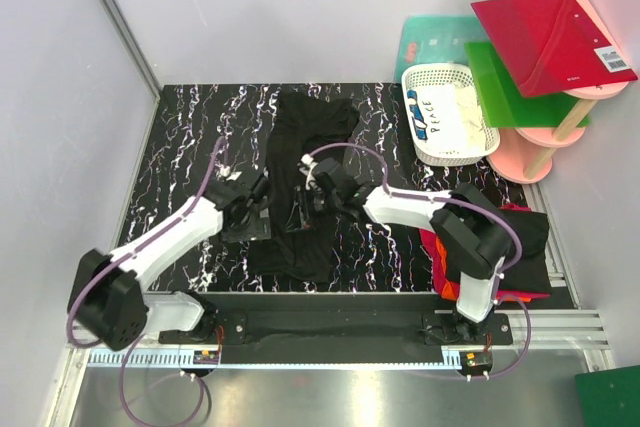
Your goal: Fold and stack the t-shirts
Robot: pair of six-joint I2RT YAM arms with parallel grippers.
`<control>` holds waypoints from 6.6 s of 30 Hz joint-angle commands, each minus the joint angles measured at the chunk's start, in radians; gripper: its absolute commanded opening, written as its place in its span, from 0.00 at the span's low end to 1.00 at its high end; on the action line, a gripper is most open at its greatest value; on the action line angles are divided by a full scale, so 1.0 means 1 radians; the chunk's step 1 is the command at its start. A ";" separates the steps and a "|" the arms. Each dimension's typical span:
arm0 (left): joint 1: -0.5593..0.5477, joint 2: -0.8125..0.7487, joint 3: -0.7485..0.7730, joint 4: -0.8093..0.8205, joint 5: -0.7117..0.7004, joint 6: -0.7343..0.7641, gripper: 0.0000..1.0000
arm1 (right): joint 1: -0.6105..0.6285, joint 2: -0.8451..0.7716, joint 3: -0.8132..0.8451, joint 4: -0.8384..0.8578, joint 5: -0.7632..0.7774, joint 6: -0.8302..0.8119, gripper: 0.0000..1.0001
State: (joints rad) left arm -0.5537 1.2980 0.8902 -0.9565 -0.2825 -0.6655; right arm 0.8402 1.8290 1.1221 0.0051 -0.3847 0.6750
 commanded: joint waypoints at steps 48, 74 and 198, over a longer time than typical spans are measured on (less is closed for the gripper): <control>-0.196 -0.140 -0.226 0.254 0.016 -0.204 0.00 | 0.138 0.107 0.197 -0.228 0.104 -0.055 0.00; -0.264 0.034 -0.237 0.226 -0.063 -0.348 0.00 | 0.138 0.015 0.088 -0.261 0.231 0.011 0.00; -0.537 -0.367 0.091 0.025 -0.540 -0.235 0.00 | -0.294 0.011 0.416 -0.174 0.451 -0.394 0.00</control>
State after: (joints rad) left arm -1.1812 0.8940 0.9066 -0.9287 -0.7483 -0.9859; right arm 0.5716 1.6684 1.3437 -0.1638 0.1802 0.4015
